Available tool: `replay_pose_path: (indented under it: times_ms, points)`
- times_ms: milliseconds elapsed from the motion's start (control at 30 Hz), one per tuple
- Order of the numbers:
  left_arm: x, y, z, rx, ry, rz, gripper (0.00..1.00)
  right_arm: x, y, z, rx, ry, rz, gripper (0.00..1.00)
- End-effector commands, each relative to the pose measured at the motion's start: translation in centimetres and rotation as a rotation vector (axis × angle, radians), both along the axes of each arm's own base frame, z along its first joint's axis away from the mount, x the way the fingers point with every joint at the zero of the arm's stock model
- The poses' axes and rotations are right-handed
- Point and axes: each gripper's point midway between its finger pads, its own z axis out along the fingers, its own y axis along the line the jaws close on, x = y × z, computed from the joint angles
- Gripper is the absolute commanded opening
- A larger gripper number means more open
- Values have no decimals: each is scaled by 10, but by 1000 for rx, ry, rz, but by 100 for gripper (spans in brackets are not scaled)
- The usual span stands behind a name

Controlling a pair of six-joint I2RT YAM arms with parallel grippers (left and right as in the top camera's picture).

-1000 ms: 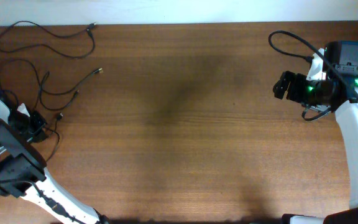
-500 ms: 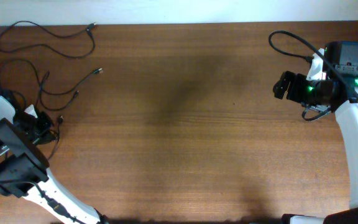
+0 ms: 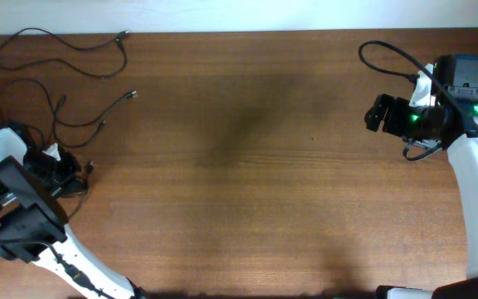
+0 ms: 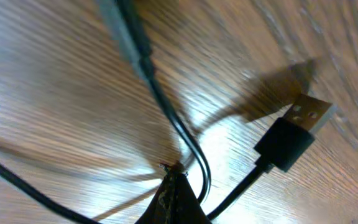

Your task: Untangle cables

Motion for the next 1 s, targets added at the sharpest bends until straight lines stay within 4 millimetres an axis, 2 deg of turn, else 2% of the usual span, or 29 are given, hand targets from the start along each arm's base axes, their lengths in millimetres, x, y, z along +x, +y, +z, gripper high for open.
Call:
replay_pose_path:
  times_ms: [0, 233, 400, 533, 700, 800, 967]
  points:
    - [0, -23, -13, -65, 17, -64, 0, 2, -1, 0, 7, -3, -8, 99]
    - [0, -34, -14, -68, 37, -97, 0, 2, -1, 0, 7, -2, -8, 99]
    - [-13, -14, -18, 40, 121, -58, 0, 1, -1, -1, 8, 2, -8, 98]
    - [-6, -5, -11, 60, 104, -23, 0, 0, -1, -1, 8, 10, -7, 98]
    - [10, 7, 17, 90, 61, -16, 0, 0, -1, -1, 9, 9, -8, 99]
    - [25, 19, 43, 146, -4, 45, 0, 0, -1, -1, 9, 9, -8, 99]
    - [43, 51, 86, 250, -133, 304, 0, -1, 0, -2, 9, 13, -8, 99]
